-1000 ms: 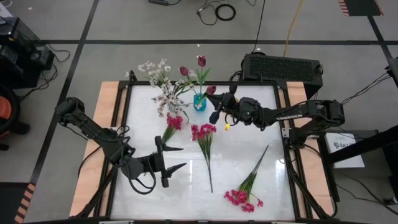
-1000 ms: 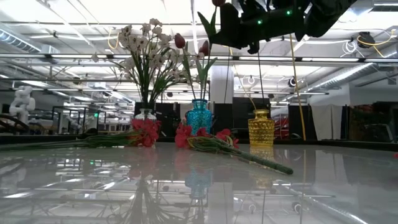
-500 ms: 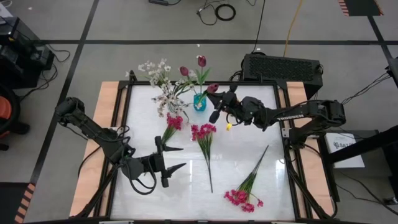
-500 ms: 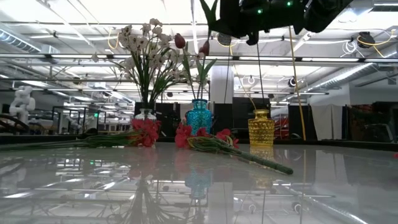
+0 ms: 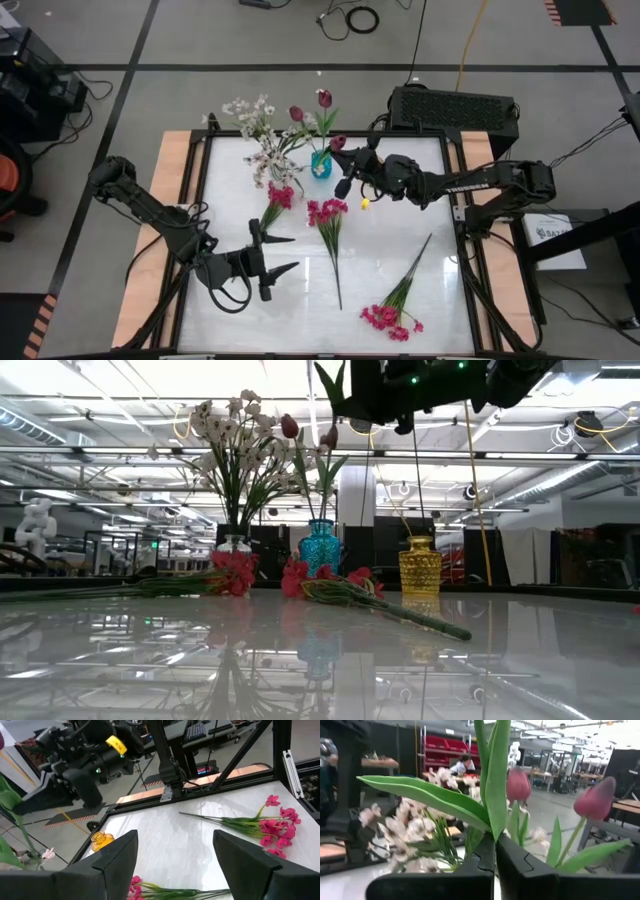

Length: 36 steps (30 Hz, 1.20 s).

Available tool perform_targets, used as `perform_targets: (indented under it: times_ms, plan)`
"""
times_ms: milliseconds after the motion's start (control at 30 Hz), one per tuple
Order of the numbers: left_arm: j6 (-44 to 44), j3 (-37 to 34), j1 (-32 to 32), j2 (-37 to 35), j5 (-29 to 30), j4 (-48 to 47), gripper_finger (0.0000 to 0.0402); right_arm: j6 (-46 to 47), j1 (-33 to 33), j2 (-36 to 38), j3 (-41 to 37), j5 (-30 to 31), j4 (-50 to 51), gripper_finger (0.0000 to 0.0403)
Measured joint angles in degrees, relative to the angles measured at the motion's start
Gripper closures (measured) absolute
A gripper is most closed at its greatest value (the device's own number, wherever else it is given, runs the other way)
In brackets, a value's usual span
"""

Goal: Sort flowers into vase by color
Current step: Put the red tulip into the blue vase

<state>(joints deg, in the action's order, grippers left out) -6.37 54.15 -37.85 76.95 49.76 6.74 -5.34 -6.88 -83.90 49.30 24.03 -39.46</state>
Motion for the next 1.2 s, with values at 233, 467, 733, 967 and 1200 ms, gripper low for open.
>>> perform_targets:
  times_ms: [233, 467, 733, 967, 1200]
  plan:
    - [0.0, 0.0, 0.0, 0.0, 0.0, 0.02, 0.0136, 0.18, -0.02, 0.0, 0.0, -0.04, 0.53, 0.0403]
    - [0.0, 0.0, 0.0, 0.0, 0.0, 0.04, 0.0136, 1.56, -0.66, -0.42, 0.0, -0.07, 3.92, 0.0403]
    - [0.0, 0.0, 0.0, 0.0, 0.0, 0.22, 0.0136, 3.89, -0.78, -0.42, 0.0, -0.15, 5.71, 0.04]
    - [0.0, 0.0, 0.0, 0.0, 0.0, 0.22, 0.0136, 4.3, -0.78, -0.44, 0.0, -0.43, 7.71, 0.0344]
    - [0.02, 0.0, 0.0, 0.0, 0.0, 0.11, 0.0136, 8.45, -0.76, 2.18, -0.02, -0.17, 16.8, 0.0246]
